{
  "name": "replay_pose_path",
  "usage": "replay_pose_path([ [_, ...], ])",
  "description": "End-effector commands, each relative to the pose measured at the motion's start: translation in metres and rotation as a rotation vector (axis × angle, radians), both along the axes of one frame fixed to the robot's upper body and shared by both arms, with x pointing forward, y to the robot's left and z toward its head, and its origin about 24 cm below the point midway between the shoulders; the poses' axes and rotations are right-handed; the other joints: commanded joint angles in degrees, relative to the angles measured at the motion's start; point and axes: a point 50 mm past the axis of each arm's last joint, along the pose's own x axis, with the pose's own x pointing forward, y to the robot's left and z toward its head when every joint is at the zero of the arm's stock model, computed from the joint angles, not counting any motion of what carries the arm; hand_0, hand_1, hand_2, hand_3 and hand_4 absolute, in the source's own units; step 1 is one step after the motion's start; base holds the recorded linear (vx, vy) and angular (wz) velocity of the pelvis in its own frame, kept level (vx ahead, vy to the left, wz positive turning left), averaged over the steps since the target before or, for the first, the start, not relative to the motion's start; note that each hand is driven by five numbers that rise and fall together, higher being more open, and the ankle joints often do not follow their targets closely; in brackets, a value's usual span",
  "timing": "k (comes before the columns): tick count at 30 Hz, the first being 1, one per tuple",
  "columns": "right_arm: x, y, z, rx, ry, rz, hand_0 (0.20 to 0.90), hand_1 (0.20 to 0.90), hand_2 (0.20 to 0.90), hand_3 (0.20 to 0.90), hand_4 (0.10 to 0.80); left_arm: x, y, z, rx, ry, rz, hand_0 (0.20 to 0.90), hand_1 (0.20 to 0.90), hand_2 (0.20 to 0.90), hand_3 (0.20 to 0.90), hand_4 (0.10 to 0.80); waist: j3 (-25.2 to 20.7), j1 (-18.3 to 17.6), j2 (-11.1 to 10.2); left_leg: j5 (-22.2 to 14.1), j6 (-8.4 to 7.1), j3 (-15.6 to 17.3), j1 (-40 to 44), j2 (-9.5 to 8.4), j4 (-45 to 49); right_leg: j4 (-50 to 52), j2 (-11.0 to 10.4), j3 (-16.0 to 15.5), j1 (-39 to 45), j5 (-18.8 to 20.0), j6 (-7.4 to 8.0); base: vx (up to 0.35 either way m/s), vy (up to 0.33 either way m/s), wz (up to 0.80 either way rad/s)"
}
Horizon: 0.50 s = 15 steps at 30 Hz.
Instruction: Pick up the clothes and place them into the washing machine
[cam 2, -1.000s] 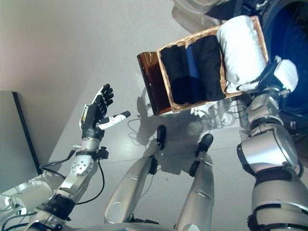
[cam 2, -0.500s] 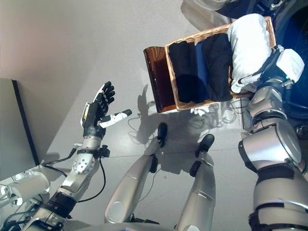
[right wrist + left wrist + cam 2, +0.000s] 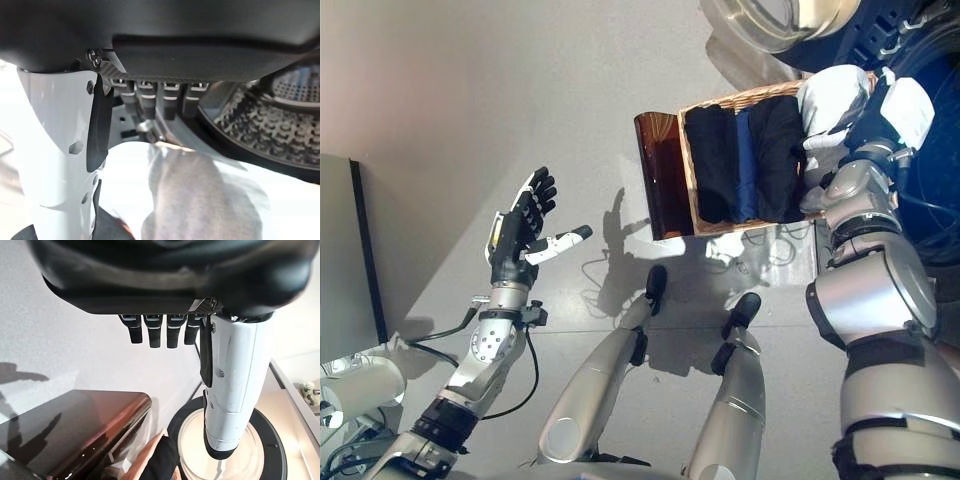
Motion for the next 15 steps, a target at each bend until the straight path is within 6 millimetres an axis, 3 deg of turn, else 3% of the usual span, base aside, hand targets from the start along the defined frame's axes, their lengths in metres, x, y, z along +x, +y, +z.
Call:
replay_pose_path([
  [1, -0.004, -0.004, 0.05, -0.127, -0.142, -0.041, 0.9, 0.9, 0.9, 0.9, 0.8, -0.006, 0.012, 0.034, -0.031, -0.183, 0.002, 0.9, 0.9, 0.9, 0.9, 0.8, -0.5, 1.4, -1.1, -6.0, -5.09, -0.7, -1.5, 0.25, 2.5, -4.9, 1.7, -0.3, 7.3, -2.9, 0.04, -0.011, 0.003, -0.06],
  [11, -0.016, -0.021, 0.073, -0.175, -0.174, -0.118, 0.9, 0.9, 0.9, 0.9, 0.8, -0.007, 0.012, 0.039, -0.029, -0.196, 0.02, 0.9, 0.9, 0.9, 0.9, 0.8, 1.3, 1.5, 0.6, -7.4, -4.51, -0.5, -6.9, -0.24, 6.8, 1.2, 1.7, 1.1, 1.2, -5.4, -0.73, -0.011, 0.008, 0.01],
  [15, -0.017, -0.021, 0.079, -0.179, -0.194, -0.114, 0.9, 0.9, 0.9, 0.9, 0.8, -0.005, 0.018, 0.055, -0.022, -0.278, 0.069, 0.9, 0.9, 0.9, 0.9, 0.8, 2.4, 1.1, 1.0, -9.5, -4.02, -0.6, -12.0, -0.71, 13.5, 7.4, 1.8, 2.1, -3.6, -6.7, -1.29, -0.022, 0.007, -0.02],
])
